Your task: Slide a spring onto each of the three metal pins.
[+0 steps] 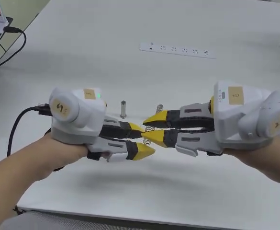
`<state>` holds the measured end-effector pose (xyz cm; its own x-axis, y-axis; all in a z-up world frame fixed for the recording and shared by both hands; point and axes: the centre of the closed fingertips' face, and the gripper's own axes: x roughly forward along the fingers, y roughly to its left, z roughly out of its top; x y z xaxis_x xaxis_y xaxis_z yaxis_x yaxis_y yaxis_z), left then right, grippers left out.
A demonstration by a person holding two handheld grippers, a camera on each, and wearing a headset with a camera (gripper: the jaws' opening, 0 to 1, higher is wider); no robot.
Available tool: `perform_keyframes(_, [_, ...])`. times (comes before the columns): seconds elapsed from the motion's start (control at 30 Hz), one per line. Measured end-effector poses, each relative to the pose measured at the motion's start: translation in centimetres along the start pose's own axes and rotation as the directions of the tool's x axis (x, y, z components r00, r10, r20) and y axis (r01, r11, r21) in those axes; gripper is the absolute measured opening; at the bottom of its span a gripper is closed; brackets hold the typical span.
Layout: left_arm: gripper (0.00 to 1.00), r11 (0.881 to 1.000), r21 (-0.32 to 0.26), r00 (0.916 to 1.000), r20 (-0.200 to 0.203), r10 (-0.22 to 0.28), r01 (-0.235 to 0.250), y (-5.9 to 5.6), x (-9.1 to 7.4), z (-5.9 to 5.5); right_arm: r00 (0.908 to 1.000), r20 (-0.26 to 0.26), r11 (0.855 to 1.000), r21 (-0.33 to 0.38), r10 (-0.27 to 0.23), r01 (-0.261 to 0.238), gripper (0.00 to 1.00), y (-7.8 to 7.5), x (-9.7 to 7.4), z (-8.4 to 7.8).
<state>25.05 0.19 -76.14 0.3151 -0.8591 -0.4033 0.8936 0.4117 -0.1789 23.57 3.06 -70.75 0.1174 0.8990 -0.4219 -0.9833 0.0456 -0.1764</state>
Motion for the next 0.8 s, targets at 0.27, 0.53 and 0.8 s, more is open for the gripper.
perform_keyframes(0.27, [0.38, 0.997, 0.045, 0.9978, -0.017, 0.065, -0.064, 1.3, -1.3, -0.8, 0.9999, -0.01, 1.0, -0.004, -0.011, 0.011, 0.08, -0.2, -0.1, -0.3])
perform_keyframes(0.53, [0.45, 0.994, 0.027, 0.9942, 0.007, 0.108, -0.108, 2.1, -2.7, -0.6, 0.9995, -0.02, 1.0, -0.002, -0.023, 0.023, 0.08, -0.4, -0.2, -0.6])
perform_keyframes(0.8, [0.59, 0.988, 0.005, 0.9883, 0.015, 0.152, -0.152, 3.1, -4.0, -0.8, 0.9991, -0.024, 0.999, -0.002, -0.034, 0.034, 0.08, -0.8, -0.4, -0.7])
